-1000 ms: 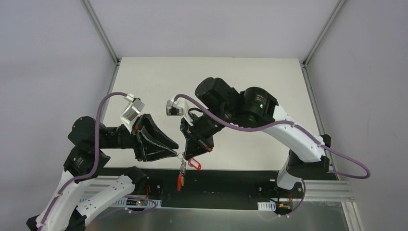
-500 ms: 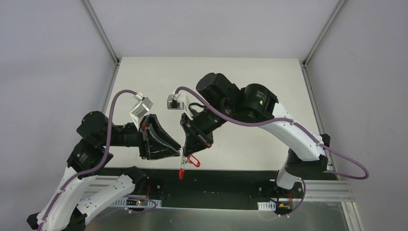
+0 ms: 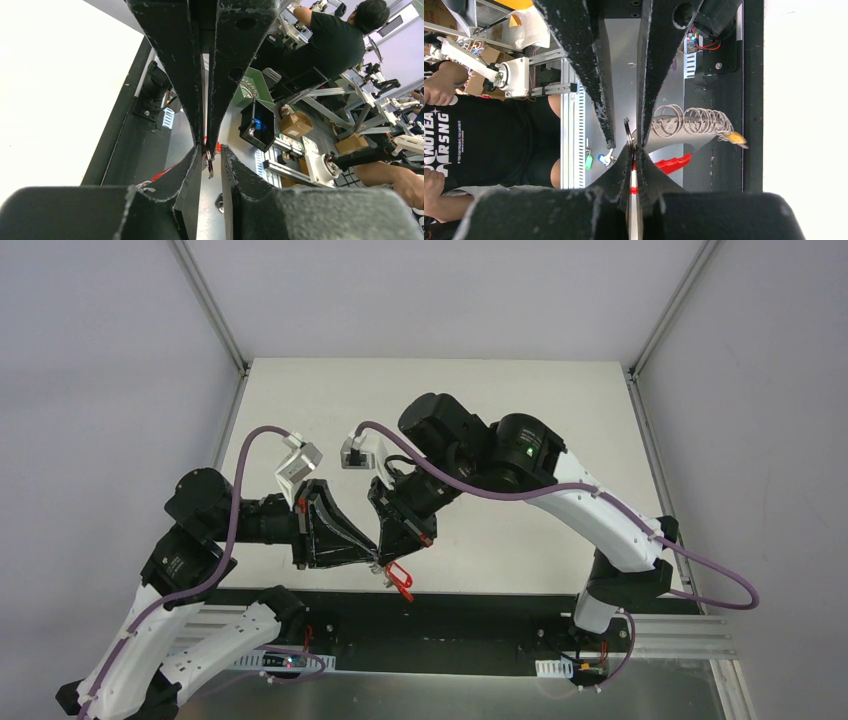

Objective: Put the keys on the keyring

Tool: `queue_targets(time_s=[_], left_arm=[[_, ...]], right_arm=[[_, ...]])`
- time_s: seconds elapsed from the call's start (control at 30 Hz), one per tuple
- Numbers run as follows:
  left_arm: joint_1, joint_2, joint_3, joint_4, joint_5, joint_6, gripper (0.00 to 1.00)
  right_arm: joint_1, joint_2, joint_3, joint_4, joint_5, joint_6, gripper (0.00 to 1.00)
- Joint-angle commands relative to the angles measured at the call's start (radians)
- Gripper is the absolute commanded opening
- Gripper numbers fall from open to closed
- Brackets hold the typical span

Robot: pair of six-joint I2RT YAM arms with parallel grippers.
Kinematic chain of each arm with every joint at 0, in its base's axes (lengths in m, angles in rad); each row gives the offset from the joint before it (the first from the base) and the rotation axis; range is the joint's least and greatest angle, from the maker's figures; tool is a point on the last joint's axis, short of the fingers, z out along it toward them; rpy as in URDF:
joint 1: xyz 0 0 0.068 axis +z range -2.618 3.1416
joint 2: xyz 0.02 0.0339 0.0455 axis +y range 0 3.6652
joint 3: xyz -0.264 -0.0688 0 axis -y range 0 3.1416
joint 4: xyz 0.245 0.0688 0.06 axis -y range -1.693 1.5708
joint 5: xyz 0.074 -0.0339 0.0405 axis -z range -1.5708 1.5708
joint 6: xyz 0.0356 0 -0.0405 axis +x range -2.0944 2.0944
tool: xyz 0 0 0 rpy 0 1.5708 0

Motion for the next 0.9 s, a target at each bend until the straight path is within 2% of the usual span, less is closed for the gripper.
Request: queue_targets(time_s=[0.0,0.1,0.2,0.6,0.63,0.67,0.73,0.87], left_arm=[[-0.003,0.014,0.016,0.01,0.037,0.025,0.17],[-0.003,0.018,0.016,0.005,0.04,0.028,0.12],[-0.004,0.023,0.018,0.001,0.045,0.034,0.0],[-0.003,-0.006,0.042,-0.002,-0.009,0.14,0.0],[-0.003,-0.007,0.048,-0.002,-0.013,0.148,0.0],[-0.003,-0.008,0.054,-0.002,-0.016,0.157,0.0],[-0.003,-0.014,0.066,0.002,-0.028,0.174,0.0],[-0.003,-0.02,0.072,0.04,-0.028,0.183,0.0]], right_arm=[[-0.004,-0.004,0.044,0.018,-0.021,0.022,0.0],[-0.004,-0.003,0.042,0.017,-0.02,0.02,0.0],[-0.003,-0.003,0.041,0.014,-0.019,0.017,0.0],[0.006,-0.056,-0.016,0.066,-0.001,-0.001,0.0],[0.01,-0.067,-0.025,0.074,0.021,-0.007,0.03],[0.016,-0.08,-0.038,0.085,0.042,-0.012,0.1],[0.027,-0.111,-0.072,0.114,0.086,-0.026,0.15],[0.047,-0.193,-0.174,0.208,0.182,-0.062,0.36]])
